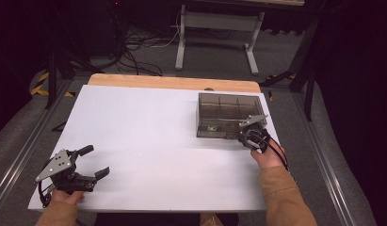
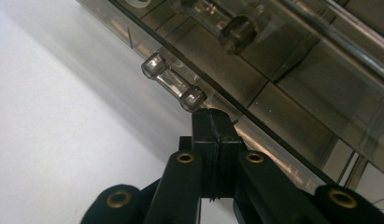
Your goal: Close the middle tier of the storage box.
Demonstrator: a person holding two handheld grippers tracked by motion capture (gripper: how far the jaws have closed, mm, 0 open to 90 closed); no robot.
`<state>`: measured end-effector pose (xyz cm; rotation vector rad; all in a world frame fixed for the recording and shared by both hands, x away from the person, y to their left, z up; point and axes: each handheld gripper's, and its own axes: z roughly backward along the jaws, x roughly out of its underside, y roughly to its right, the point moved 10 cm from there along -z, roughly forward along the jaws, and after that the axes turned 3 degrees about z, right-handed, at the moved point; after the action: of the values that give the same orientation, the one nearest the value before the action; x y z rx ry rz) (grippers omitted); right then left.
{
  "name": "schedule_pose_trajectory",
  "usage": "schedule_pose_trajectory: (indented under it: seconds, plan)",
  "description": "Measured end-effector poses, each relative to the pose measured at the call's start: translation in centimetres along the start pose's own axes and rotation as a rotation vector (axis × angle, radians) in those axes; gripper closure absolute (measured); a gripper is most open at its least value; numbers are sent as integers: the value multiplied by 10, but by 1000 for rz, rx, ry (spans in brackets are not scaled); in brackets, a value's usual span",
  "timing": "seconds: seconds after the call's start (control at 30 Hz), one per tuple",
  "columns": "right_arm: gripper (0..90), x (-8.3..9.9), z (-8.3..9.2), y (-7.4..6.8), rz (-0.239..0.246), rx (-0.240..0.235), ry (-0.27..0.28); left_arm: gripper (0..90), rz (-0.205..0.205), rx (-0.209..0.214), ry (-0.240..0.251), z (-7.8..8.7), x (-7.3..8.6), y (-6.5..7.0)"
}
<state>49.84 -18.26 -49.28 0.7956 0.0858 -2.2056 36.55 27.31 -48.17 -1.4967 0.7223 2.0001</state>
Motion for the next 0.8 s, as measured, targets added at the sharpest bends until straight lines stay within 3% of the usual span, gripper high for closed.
schedule_pose_trajectory:
  seconds: [0.37,0.5,0.8]
  plan:
    - [900,-4,-4,5,-16,43,23,2,4,4,-1,0,0,1]
    - [900,-7,-7,10,-18,96,32,2,0,3,0,0,0,0]
    - [886,-6,-6,10,-40,90,42,2,7,3,-1,1,0,1]
